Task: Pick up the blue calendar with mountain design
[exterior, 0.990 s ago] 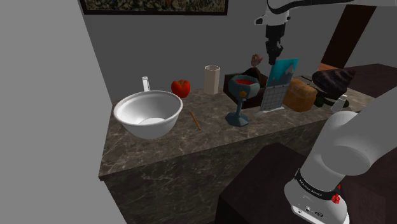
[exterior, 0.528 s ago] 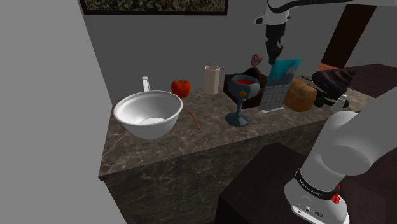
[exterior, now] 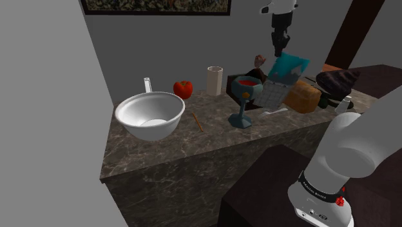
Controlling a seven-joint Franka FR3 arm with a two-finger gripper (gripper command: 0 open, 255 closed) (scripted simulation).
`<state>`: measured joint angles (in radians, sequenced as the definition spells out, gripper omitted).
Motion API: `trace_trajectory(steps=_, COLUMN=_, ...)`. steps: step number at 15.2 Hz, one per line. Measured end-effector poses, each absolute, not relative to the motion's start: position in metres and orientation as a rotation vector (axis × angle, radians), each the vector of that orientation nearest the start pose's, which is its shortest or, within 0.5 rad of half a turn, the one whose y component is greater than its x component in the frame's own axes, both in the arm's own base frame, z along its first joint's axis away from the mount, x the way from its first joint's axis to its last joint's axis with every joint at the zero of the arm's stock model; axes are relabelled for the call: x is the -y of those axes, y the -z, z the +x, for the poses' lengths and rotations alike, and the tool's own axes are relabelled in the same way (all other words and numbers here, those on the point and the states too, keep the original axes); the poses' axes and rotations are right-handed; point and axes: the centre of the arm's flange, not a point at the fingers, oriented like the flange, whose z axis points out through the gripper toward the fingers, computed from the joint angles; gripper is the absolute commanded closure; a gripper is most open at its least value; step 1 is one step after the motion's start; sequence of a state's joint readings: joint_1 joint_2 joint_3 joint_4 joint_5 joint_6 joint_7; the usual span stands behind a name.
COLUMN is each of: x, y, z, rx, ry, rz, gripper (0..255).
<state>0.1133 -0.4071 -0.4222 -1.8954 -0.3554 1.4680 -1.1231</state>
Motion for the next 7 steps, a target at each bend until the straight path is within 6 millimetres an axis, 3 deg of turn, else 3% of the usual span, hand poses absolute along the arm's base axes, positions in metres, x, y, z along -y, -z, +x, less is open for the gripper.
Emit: trace_trajectory(steps=7, x=0.203, y=-0.678, z=0.382, rx=1.296, ry=-0.268, rz=-2.972, gripper=255)
